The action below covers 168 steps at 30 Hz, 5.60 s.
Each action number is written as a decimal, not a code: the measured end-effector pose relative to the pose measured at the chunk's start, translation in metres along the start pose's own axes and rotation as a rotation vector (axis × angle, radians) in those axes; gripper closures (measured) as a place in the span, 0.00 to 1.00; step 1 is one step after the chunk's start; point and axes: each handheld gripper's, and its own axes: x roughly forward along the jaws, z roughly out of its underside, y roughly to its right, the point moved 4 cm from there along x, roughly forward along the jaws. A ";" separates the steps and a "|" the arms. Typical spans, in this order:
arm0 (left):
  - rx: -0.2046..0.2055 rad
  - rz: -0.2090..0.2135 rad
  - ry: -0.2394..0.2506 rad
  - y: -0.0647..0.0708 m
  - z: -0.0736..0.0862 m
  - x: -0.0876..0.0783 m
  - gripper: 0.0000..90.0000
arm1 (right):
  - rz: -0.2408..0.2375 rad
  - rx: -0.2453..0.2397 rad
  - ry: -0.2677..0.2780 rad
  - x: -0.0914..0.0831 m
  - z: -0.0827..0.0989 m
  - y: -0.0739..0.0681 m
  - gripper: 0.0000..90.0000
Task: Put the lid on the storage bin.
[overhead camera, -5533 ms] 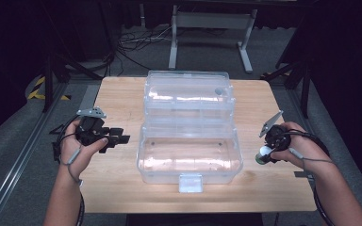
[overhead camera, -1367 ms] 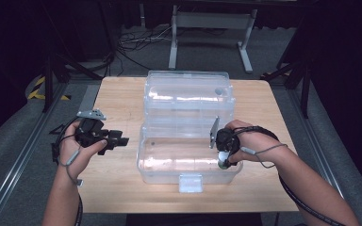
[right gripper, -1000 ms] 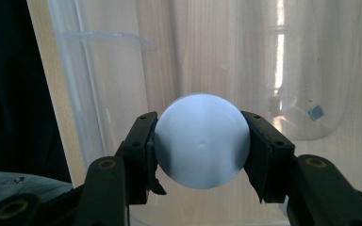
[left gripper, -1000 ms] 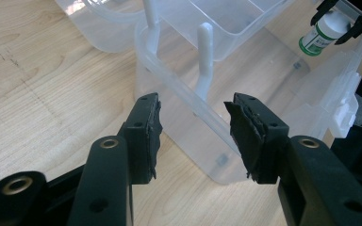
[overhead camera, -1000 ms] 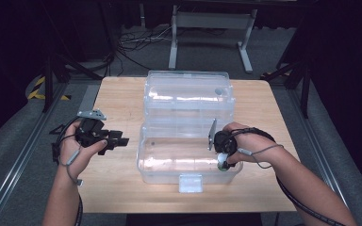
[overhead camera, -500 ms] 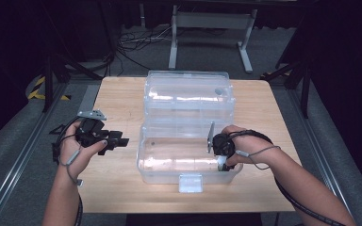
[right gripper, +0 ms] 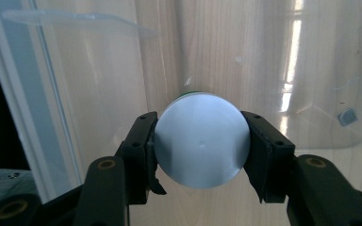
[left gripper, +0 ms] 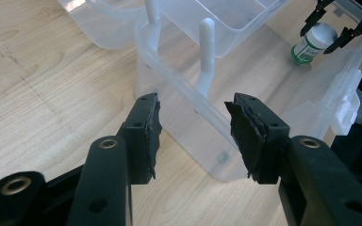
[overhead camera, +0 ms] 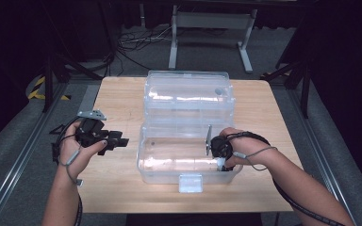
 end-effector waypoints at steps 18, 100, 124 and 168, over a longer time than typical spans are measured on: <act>0.001 -0.005 -0.003 -0.001 0.000 0.000 0.58 | -0.006 -0.002 -0.010 0.008 0.001 0.001 0.56; 0.122 0.159 -0.104 0.047 0.000 0.034 0.59 | 0.252 0.322 0.735 -0.136 0.016 0.051 0.61; 0.138 0.215 -0.157 0.047 0.008 0.038 0.59 | 0.239 0.298 0.703 -0.124 -0.028 0.097 0.68; 0.220 0.301 -0.252 0.060 0.014 0.043 1.00 | 0.193 0.224 0.683 -0.123 -0.039 0.080 0.93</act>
